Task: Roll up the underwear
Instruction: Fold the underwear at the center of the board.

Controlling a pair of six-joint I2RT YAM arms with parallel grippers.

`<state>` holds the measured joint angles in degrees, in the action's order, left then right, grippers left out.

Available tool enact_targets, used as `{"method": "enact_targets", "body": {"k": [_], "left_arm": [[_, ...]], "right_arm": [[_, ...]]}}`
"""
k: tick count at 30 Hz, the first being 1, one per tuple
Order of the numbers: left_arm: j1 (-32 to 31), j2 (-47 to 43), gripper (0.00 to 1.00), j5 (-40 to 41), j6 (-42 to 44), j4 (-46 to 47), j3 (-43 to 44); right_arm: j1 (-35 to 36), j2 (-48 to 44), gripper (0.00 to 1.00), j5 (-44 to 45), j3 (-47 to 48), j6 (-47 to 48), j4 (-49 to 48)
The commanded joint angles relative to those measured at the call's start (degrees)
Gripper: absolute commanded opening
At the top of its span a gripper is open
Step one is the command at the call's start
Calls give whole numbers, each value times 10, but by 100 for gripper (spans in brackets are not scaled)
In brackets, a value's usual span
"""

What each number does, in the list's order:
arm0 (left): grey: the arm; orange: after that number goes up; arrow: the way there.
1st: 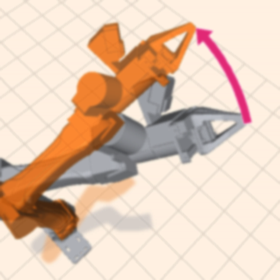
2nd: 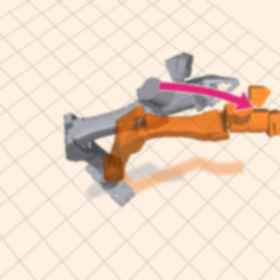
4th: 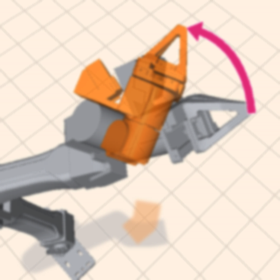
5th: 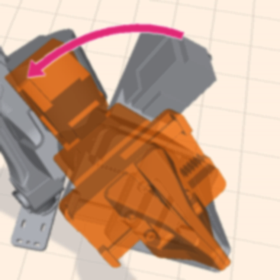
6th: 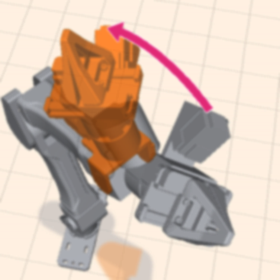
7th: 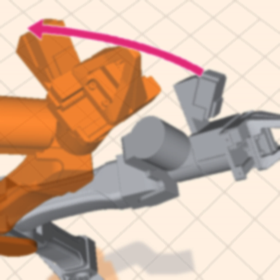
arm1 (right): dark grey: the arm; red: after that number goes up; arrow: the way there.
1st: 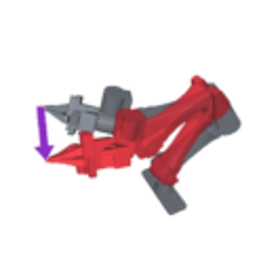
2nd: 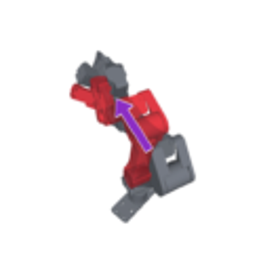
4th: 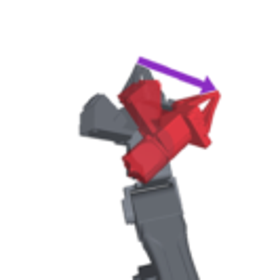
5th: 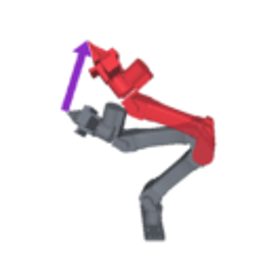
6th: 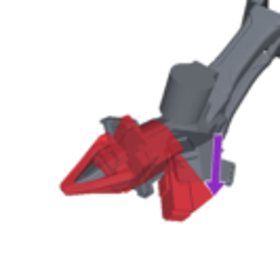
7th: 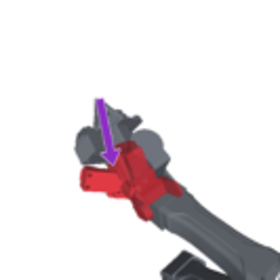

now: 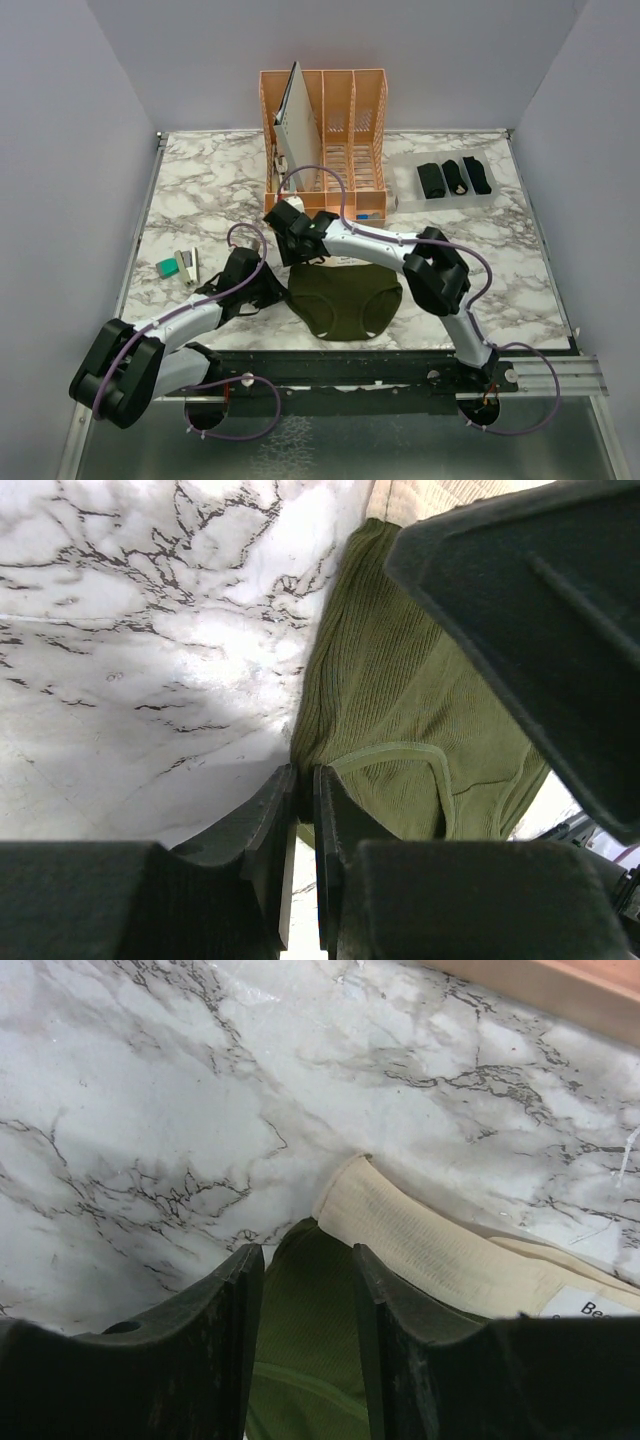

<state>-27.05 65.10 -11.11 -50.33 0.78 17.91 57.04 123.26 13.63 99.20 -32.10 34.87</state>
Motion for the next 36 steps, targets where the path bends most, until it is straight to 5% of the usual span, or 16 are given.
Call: {"method": "enact_targets", "body": {"k": [1, 15, 23, 29, 36], "left_arm": [[1, 12, 18, 8, 11, -37, -19], [1, 16, 18, 5, 14, -33, -19], [1, 18, 12, 1, 17, -34, -17], [1, -7, 7, 16, 30, -84, 8], [2, -65, 2, 11, 27, -127, 48]], "right_arm": [[10, 31, 43, 32, 32, -7, 34], [13, 96, 37, 57, 76, -2, 55], [21, 128, 24, 118, 105, -2, 99], [21, 94, 2, 90, 101, 6, 70], [6, 9, 0, 11, 26, -13, -33]]}}
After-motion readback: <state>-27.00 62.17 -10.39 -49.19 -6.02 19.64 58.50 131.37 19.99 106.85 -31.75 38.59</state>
